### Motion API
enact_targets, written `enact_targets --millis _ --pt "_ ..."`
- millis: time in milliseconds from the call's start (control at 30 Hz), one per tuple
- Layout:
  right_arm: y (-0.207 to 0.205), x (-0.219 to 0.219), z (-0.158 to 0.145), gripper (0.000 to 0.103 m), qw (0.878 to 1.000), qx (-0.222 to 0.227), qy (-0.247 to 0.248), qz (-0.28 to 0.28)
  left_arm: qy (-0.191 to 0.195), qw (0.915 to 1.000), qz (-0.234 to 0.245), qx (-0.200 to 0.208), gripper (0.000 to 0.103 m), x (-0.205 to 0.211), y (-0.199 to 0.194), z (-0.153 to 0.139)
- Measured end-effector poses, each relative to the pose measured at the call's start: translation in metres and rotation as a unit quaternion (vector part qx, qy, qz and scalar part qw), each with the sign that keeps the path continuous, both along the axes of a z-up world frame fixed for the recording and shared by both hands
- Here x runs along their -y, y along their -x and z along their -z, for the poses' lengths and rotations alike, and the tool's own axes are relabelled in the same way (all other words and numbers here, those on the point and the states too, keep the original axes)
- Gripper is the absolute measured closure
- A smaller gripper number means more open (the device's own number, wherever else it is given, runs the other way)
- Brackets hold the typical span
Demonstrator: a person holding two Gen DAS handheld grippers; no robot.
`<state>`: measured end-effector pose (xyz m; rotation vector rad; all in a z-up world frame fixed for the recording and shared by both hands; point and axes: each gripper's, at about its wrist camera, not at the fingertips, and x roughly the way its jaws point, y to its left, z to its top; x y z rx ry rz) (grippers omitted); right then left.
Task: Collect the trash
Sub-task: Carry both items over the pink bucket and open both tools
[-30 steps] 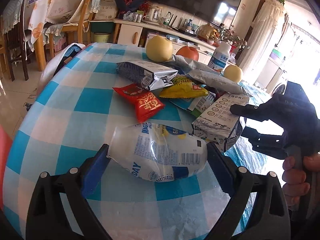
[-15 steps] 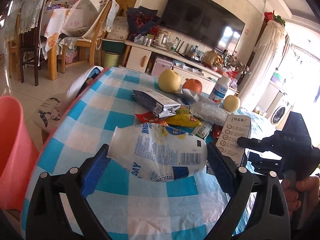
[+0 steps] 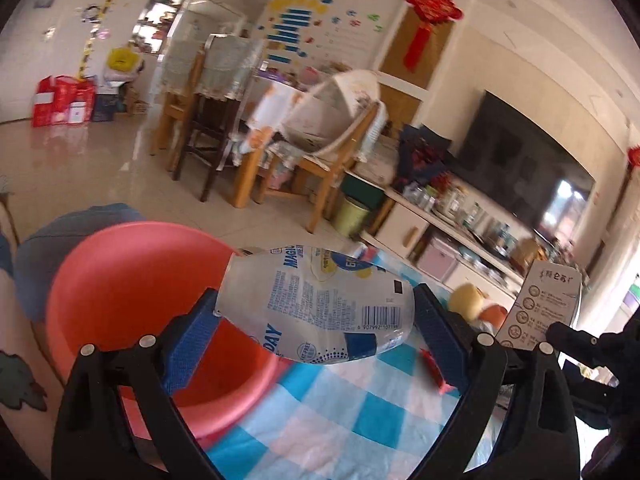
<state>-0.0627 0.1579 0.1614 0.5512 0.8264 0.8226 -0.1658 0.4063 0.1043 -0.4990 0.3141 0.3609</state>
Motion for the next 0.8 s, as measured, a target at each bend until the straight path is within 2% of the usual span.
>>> enact_targets --millis 67,200,300,433,500,533,600,733,800 --pt "-0.004 -0.042 -0.006 0.071 0.999 0.016 0.011 -0.03 0.018 0.9984 -0.054 -0.001 0.008 -0.02 0.007 0.003" --pt "-0.01 -0.121 -0.008 0.071 0.995 0.041 0.039 -0.081 0.045 0.9919 -0.118 -0.012 0.008 -0.05 0.014 0.009" --pt "-0.013 -0.173 -0.003 0.071 0.989 0.063 0.076 -0.105 0.062 0.9878 -0.141 -0.022 0.008 -0.068 0.014 0.015" --pt "-0.013 -0.221 0.023 0.069 0.98 0.064 0.137 -0.129 0.083 0.9814 -0.166 -0.049 0.008 -0.088 0.016 0.026" --pt "-0.011 -0.228 0.032 0.063 0.979 0.061 0.149 -0.126 0.096 0.9759 -0.182 -0.072 0.008 -0.094 0.015 0.032" --pt "-0.011 -0.225 0.034 0.06 0.98 0.058 0.147 -0.12 0.094 0.976 -0.183 -0.072 0.008 -0.095 0.015 0.031" --pt "-0.009 -0.212 0.038 0.035 0.983 0.056 0.143 -0.103 0.089 0.9776 -0.178 -0.069 0.007 -0.095 0.014 0.031" --pt "-0.004 -0.183 0.037 0.026 0.982 0.068 0.156 -0.076 0.063 0.9832 -0.159 -0.064 0.006 -0.083 0.011 0.034" --pt "0.002 -0.166 0.035 0.016 0.98 0.08 0.172 -0.064 0.045 0.9871 -0.144 -0.055 0.004 -0.078 0.007 0.035"
